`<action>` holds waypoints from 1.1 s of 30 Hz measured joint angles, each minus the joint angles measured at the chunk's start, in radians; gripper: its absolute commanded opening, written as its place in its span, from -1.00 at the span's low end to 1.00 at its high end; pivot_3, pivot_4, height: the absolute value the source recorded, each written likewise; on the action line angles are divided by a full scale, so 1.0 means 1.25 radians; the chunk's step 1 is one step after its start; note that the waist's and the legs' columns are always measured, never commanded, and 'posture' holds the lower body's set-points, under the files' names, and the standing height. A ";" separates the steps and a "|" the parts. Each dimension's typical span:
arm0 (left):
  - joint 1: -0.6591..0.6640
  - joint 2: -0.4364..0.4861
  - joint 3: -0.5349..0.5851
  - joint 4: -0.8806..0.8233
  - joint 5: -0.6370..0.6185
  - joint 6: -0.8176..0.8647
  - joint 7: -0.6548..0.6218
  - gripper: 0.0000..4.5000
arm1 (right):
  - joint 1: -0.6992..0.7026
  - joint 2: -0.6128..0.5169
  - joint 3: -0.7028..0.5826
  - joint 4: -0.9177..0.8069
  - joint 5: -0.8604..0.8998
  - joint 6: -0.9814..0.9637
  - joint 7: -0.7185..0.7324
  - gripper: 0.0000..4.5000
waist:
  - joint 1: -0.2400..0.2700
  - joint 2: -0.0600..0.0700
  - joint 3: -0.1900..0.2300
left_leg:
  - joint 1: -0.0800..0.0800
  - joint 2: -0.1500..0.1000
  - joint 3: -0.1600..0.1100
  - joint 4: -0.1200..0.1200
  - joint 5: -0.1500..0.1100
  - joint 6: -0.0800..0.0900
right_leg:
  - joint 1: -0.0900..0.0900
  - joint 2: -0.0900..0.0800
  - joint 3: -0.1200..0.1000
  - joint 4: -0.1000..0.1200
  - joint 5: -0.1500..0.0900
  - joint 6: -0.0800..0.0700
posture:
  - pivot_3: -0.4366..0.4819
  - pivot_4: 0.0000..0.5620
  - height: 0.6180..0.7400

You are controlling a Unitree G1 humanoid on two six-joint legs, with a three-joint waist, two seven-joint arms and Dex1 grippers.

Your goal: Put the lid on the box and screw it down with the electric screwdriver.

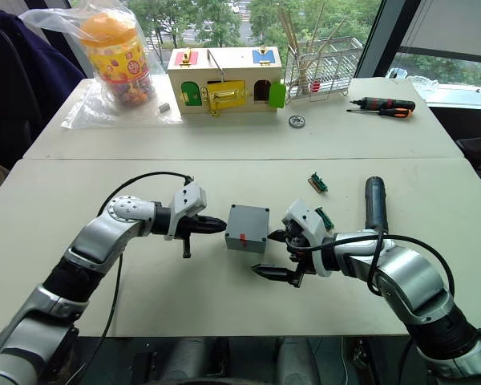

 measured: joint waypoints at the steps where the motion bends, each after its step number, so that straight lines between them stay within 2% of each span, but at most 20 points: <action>1: -0.009 -0.008 -0.001 0.012 0.005 -0.008 -0.002 -1.00 | 0.000 0.001 -0.001 -0.002 0.005 0.009 0.000 0.97 | 0.000 0.000 0.000 | 0.000 0.000 0.000 0.000 0.000 0.000 | 0.000 0.000 0.000 0.000 0.000 0.000 | -0.05 -0.47 0.53; 6: -0.058 -0.049 -0.008 0.095 0.030 -0.062 -0.003 -1.00 | 0.001 0.005 -0.010 -0.039 0.045 0.054 -0.004 0.97 | 0.000 0.000 0.000 | 0.000 0.000 0.000 0.000 0.000 0.000 | 0.000 0.000 0.000 0.000 0.000 0.000 | -0.05 -0.47 0.53; 9: -0.057 -0.044 -0.012 0.120 0.043 -0.085 -0.006 -1.00 | 0.006 -0.009 -0.035 -0.063 0.054 0.064 -0.013 0.97 | -0.001 0.000 0.000 | 0.000 0.000 0.000 0.000 0.000 0.000 | 0.000 0.000 0.000 0.000 0.000 0.000 | -0.05 -0.47 0.53; 11: -0.056 -0.022 -0.012 0.121 0.052 -0.089 -0.007 -1.00 | 0.010 -0.048 -0.045 -0.063 0.040 0.060 -0.017 0.97 | -0.001 0.000 0.000 | 0.000 0.000 0.000 0.000 0.000 0.000 | 0.000 0.000 0.000 0.000 0.000 0.000 | -0.05 -0.47 0.53; 14: -0.038 0.031 -0.004 0.090 0.059 -0.083 -0.013 -1.00 | 0.008 -0.085 -0.040 -0.019 -0.022 0.013 -0.022 0.97 | -0.001 0.000 0.000 | 0.000 0.000 0.000 0.000 0.000 0.000 | 0.000 0.000 0.000 0.000 0.000 0.000 | -0.05 -0.47 0.53; 18: 0.013 0.061 -0.004 0.001 0.046 -0.052 -0.040 -1.00 | -0.024 -0.082 0.007 0.081 -0.106 -0.075 -0.012 0.97 | -0.002 0.000 0.000 | 0.000 0.000 0.000 0.000 0.000 0.000 | 0.000 -0.001 0.000 0.000 0.000 0.000 | -0.05 -0.47 0.53; 22: 0.038 0.047 -0.015 -0.049 0.040 -0.029 -0.044 -1.00 | -0.074 -0.025 0.052 0.166 -0.155 -0.167 0.019 0.97 | 0.001 0.000 0.000 | 0.000 0.000 0.000 0.000 0.000 0.000 | 0.000 0.000 0.000 0.000 0.000 0.000 | -0.05 -0.47 0.53; 24: 0.038 0.032 -0.019 -0.051 0.040 -0.020 -0.037 -1.00 | -0.077 -0.025 0.073 0.176 -0.168 -0.194 0.048 0.97 | 0.002 0.000 0.000 | 0.000 0.000 0.000 0.000 0.000 0.000 | 0.000 0.000 0.000 0.000 0.000 0.000 | -0.05 -0.47 0.53; 33: 0.040 -0.008 -0.020 -0.052 0.048 -0.014 0.013 -1.00 | -0.039 -0.022 0.079 0.114 -0.157 -0.165 0.090 0.97 | 0.000 -0.001 0.000 | 0.000 0.000 -0.001 0.000 0.000 0.000 | 0.000 0.000 -0.001 0.000 0.000 0.000 | -0.05 -0.47 0.53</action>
